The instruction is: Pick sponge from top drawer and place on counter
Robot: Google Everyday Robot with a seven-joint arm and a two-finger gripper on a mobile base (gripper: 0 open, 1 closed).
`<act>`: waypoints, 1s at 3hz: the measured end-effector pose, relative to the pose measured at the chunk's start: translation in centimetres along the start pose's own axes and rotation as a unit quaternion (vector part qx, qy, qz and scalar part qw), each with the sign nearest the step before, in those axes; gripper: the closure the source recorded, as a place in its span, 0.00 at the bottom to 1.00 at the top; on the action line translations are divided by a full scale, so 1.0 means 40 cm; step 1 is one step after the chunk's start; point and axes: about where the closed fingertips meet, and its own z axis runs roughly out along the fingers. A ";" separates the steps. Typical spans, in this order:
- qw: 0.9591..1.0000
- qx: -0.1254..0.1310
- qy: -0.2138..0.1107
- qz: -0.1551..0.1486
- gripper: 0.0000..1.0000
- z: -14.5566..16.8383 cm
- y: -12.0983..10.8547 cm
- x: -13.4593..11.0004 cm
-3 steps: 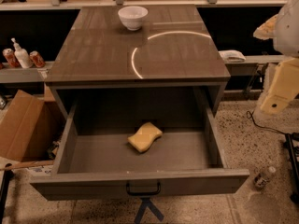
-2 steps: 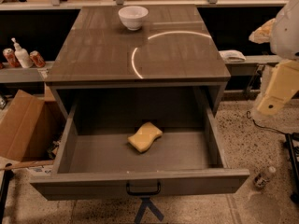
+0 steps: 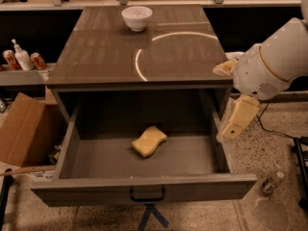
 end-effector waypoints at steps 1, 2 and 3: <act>1.000 0.000 0.000 0.000 0.00 0.001 0.000 0.000; 0.999 -0.044 -0.024 0.000 0.00 0.125 0.016 0.005; 0.996 -0.067 -0.050 0.009 0.00 0.232 0.026 0.019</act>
Offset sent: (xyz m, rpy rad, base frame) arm 0.0109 0.0344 -0.0763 0.0836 0.1257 0.0878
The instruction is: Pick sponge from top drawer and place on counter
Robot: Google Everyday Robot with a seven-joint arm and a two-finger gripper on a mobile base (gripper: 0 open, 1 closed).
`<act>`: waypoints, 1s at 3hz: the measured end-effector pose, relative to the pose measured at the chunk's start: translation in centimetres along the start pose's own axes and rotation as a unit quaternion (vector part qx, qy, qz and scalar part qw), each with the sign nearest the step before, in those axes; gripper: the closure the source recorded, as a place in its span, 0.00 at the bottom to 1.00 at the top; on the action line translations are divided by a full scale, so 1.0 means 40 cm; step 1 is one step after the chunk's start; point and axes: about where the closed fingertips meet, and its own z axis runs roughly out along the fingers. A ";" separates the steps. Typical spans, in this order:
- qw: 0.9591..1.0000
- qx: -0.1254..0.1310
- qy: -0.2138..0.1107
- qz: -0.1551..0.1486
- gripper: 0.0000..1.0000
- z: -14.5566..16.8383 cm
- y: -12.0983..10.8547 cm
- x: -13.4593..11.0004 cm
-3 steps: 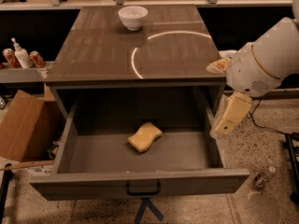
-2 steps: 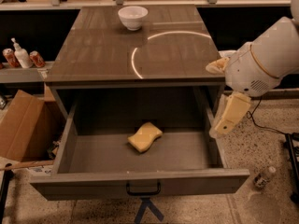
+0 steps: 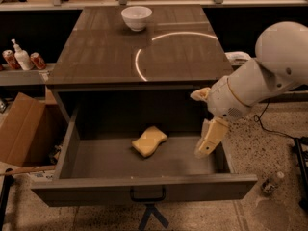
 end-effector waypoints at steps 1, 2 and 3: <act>1.000 -0.011 -0.013 0.004 0.00 0.053 -0.003 0.012; 0.999 -0.025 -0.028 0.010 0.00 0.112 -0.006 0.026; 0.999 -0.025 -0.028 0.010 0.00 0.112 -0.006 0.026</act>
Offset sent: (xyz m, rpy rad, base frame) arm 0.0080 0.0134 -0.0453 0.0654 0.0467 0.0087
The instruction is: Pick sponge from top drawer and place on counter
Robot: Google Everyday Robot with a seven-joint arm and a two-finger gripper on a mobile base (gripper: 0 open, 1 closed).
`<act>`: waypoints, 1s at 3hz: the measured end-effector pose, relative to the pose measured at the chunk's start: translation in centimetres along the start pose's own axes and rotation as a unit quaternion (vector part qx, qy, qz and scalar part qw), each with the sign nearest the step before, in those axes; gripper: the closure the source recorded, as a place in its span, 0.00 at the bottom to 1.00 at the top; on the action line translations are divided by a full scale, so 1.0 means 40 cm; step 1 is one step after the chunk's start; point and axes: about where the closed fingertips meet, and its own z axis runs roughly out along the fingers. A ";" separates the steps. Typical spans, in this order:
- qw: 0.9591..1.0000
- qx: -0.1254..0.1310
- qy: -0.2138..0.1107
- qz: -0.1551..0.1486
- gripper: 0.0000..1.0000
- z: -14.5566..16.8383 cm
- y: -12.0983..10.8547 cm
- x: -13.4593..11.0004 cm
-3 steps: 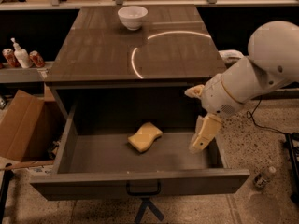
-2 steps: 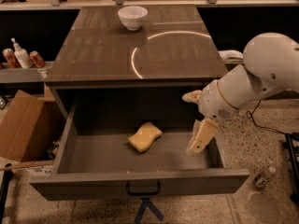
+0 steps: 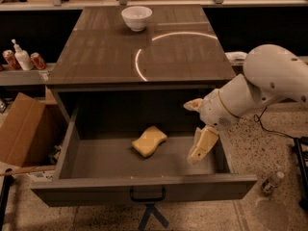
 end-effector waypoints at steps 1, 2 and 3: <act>1.000 0.000 -0.005 -0.026 0.00 0.054 -0.032 -0.007; 0.999 0.006 -0.011 -0.039 0.00 0.108 -0.066 -0.003; 0.999 0.016 -0.012 -0.039 0.00 0.179 -0.099 0.009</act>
Offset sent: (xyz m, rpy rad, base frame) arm 0.0466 0.0325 -0.0523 0.0302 -0.0932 0.0653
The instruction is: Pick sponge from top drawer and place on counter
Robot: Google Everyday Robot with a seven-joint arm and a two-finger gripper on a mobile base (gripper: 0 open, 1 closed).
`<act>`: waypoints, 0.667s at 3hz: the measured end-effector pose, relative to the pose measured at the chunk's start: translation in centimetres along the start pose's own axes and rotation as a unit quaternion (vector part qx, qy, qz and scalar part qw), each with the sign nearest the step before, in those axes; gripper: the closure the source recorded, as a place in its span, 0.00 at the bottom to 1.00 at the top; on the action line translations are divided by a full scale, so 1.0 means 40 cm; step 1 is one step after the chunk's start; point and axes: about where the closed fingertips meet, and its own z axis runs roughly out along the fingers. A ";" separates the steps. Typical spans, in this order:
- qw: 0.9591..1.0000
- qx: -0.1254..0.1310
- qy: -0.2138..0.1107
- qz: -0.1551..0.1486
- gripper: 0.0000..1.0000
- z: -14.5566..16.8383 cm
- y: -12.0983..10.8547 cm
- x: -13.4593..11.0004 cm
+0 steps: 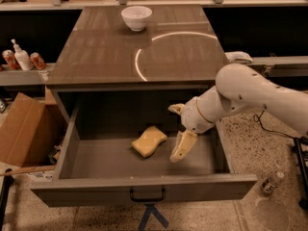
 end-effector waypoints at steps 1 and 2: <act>1.000 0.014 0.003 -0.007 0.00 0.059 -0.025 -0.005; 0.999 0.028 0.008 -0.021 0.00 0.108 -0.052 -0.041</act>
Offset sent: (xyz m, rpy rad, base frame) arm 0.0334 0.0532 -0.0216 -0.0304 -0.1099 -0.0118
